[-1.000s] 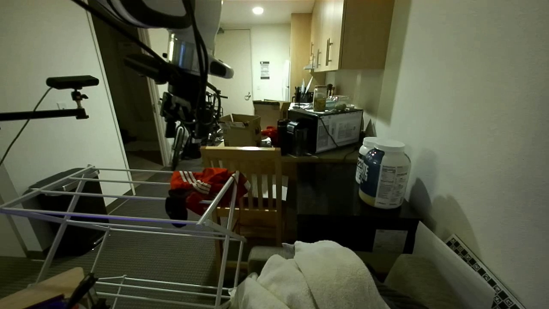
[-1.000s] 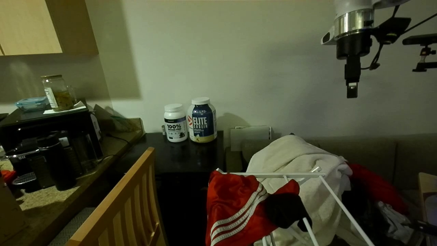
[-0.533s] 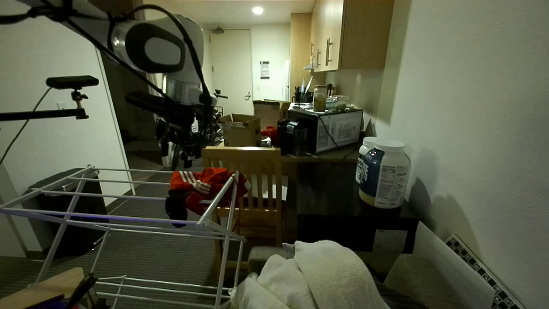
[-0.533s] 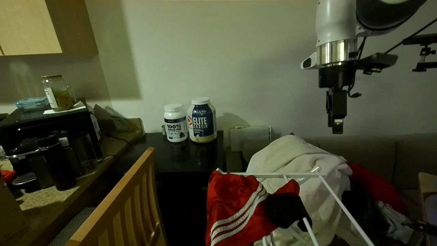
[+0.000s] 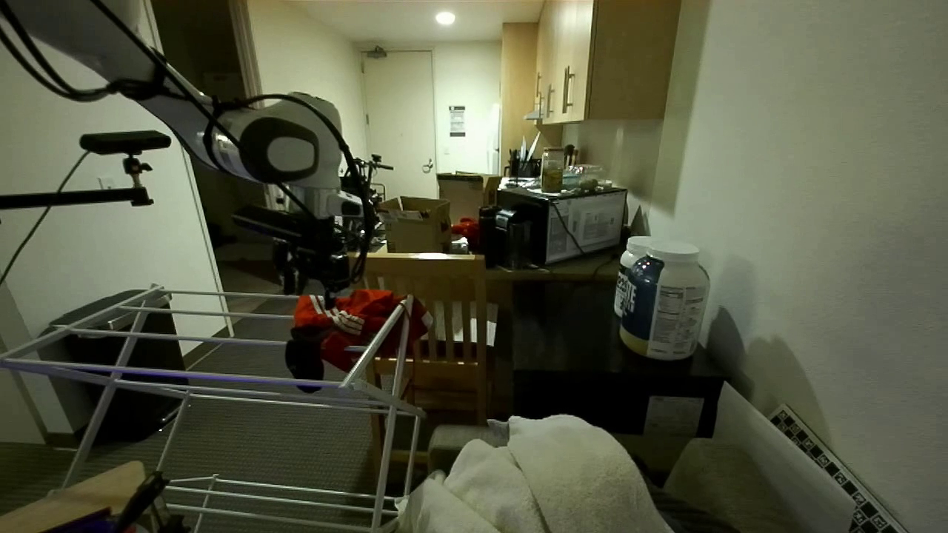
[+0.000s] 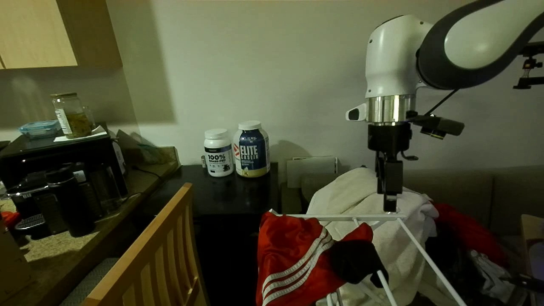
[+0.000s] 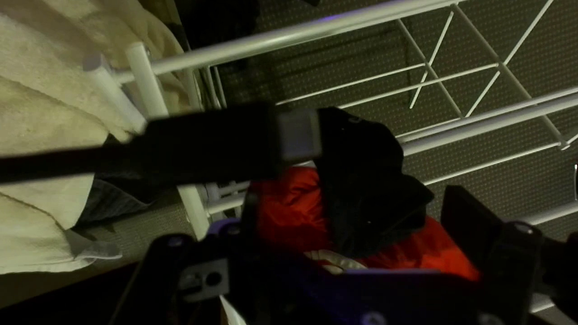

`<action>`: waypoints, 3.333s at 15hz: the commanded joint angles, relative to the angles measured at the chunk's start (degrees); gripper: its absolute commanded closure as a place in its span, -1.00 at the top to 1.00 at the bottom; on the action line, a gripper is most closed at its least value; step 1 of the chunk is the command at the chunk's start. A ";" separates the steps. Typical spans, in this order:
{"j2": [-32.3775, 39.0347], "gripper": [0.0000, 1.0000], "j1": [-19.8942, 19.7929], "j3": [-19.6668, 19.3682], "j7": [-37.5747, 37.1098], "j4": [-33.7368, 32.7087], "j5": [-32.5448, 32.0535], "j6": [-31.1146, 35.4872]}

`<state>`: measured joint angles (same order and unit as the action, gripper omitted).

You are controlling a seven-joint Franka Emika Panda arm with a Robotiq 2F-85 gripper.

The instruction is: Remove the sock and short from the cloth hanger

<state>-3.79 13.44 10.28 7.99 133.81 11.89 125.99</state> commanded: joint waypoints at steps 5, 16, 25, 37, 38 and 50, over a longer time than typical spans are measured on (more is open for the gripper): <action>7.37 1.00 1.48 3.51 0.55 -2.69 0.42 10.99; 16.86 1.00 2.74 5.21 -0.14 -4.77 -9.45 22.10; 18.89 1.00 2.44 4.53 -3.40 -6.78 -11.70 12.90; 18.83 1.00 2.35 4.74 -4.22 -8.58 -10.63 5.44; 18.89 1.00 2.41 4.72 -4.46 -8.73 -10.67 5.18; 18.83 1.00 2.72 6.09 -5.57 -12.58 -7.64 1.65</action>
<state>15.64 16.13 16.04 3.13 121.14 2.90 129.45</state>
